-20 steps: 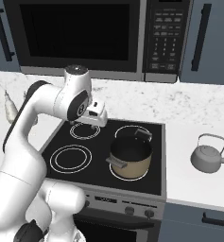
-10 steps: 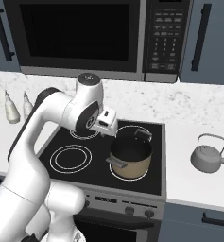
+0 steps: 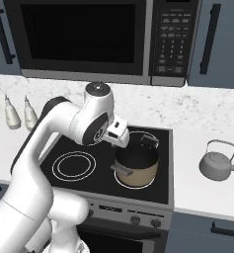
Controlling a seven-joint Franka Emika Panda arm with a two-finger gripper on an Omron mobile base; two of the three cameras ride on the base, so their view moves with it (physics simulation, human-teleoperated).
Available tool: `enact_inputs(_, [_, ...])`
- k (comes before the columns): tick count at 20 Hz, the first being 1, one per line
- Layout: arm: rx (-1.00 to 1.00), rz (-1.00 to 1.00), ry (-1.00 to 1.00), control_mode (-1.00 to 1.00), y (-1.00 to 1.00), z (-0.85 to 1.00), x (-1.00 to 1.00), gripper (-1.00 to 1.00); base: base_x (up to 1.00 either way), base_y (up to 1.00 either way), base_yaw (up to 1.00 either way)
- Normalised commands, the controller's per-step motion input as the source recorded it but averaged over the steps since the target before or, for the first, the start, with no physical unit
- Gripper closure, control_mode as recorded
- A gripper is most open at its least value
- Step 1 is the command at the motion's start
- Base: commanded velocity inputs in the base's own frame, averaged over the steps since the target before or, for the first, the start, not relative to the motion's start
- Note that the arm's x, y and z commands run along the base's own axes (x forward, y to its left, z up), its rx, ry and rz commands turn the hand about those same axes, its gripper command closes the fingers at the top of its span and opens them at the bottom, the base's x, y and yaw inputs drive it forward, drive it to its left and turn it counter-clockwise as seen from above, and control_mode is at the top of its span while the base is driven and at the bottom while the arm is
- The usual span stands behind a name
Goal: Pick the kettle from the counter and place it on a stove burner. Then turn the burner on.
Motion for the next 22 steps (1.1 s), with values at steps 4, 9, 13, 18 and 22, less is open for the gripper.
enact_inputs(4, [0.01, -0.07, 0.00, -1.00, -0.12, -0.02, 0.00, -1.00, 0.00, 0.00, 0.00])
enact_inputs(9, [0.02, -0.06, 0.00, -1.00, -0.14, -0.05, -0.03, -1.00, 0.00, 0.00, 0.00])
enact_inputs(13, [0.01, -0.05, 0.00, -1.00, -0.12, -0.09, -0.09, -1.00, 0.00, 0.00, 0.00])
enact_inputs(18, [0.00, -0.13, 0.00, -1.00, -0.11, -0.11, -0.03, -1.00, 0.00, 0.00, 0.00])
enact_inputs(22, [0.00, -0.10, 0.00, -1.00, -0.16, -0.16, -0.01, -1.00, 0.00, 0.00, 0.00])
